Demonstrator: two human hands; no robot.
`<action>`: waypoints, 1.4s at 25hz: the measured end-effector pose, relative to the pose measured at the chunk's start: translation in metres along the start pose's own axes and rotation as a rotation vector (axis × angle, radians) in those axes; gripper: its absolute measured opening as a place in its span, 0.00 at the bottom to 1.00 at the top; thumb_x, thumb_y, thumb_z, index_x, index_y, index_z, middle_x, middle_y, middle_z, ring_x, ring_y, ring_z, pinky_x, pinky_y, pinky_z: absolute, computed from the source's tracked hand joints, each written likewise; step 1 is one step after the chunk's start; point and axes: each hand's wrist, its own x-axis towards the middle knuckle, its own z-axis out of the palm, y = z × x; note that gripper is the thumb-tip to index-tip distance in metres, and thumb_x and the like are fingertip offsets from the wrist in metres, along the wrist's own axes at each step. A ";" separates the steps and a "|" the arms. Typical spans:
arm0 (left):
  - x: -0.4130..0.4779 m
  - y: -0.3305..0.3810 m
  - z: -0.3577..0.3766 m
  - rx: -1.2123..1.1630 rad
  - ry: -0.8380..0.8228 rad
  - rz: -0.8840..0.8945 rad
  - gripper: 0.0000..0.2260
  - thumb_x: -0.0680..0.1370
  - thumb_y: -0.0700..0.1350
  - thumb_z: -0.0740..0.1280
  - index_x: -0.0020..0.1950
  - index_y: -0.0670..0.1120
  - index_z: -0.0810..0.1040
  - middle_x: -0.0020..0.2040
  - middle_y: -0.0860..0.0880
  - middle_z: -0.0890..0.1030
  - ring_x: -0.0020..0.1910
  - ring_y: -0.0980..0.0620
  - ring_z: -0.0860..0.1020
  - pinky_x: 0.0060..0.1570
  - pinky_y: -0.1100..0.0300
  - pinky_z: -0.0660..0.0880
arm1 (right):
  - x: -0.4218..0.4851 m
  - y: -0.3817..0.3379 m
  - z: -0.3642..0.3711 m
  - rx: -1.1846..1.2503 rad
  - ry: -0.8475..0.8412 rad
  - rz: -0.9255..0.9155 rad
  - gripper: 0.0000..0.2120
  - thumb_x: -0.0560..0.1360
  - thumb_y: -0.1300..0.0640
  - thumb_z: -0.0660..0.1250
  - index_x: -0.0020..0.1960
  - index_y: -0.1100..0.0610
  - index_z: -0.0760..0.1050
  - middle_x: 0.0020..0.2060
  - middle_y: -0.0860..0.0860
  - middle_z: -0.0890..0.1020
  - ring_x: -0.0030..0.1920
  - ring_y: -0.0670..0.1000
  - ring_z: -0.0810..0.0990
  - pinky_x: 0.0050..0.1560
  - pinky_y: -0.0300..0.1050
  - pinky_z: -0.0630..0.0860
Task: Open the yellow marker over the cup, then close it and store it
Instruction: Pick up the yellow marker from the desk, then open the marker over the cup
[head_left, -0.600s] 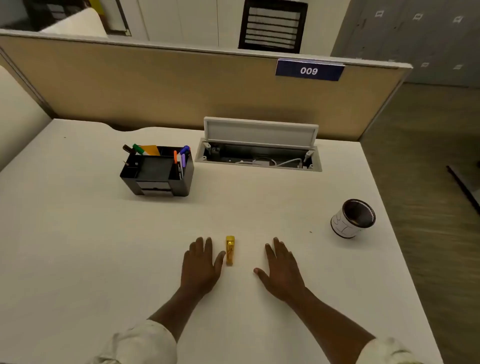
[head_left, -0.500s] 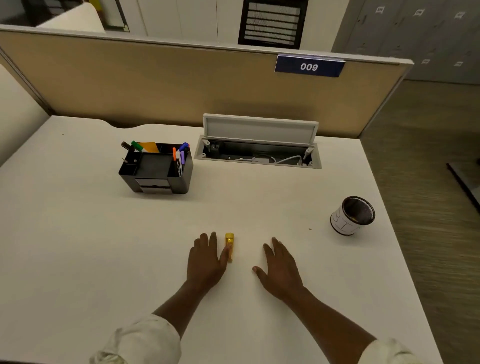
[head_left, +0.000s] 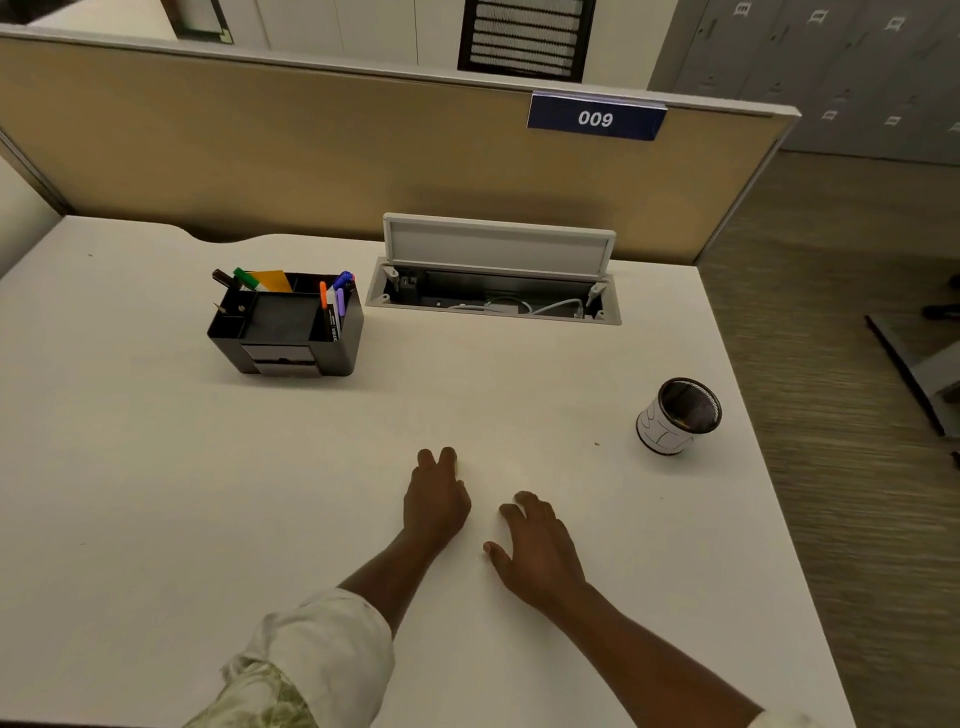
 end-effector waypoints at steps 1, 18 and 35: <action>-0.001 0.004 0.000 -0.044 -0.006 -0.016 0.14 0.76 0.41 0.64 0.61 0.44 0.71 0.55 0.41 0.73 0.49 0.40 0.78 0.45 0.50 0.77 | 0.002 0.001 -0.002 0.061 0.002 0.013 0.27 0.77 0.43 0.64 0.71 0.57 0.70 0.71 0.56 0.71 0.69 0.57 0.70 0.65 0.52 0.72; -0.006 0.173 -0.024 -0.921 -0.329 0.053 0.07 0.79 0.44 0.67 0.56 0.45 0.79 0.48 0.41 0.85 0.41 0.50 0.84 0.44 0.55 0.80 | -0.001 0.087 -0.141 0.983 0.166 0.270 0.08 0.78 0.55 0.70 0.56 0.54 0.78 0.43 0.52 0.87 0.40 0.50 0.87 0.40 0.45 0.83; 0.028 0.307 -0.008 -0.532 -0.421 0.296 0.07 0.76 0.41 0.71 0.52 0.41 0.84 0.49 0.41 0.86 0.46 0.48 0.83 0.46 0.56 0.80 | 0.008 0.203 -0.207 1.191 0.281 0.186 0.06 0.78 0.54 0.70 0.52 0.56 0.82 0.43 0.54 0.88 0.39 0.50 0.84 0.40 0.45 0.80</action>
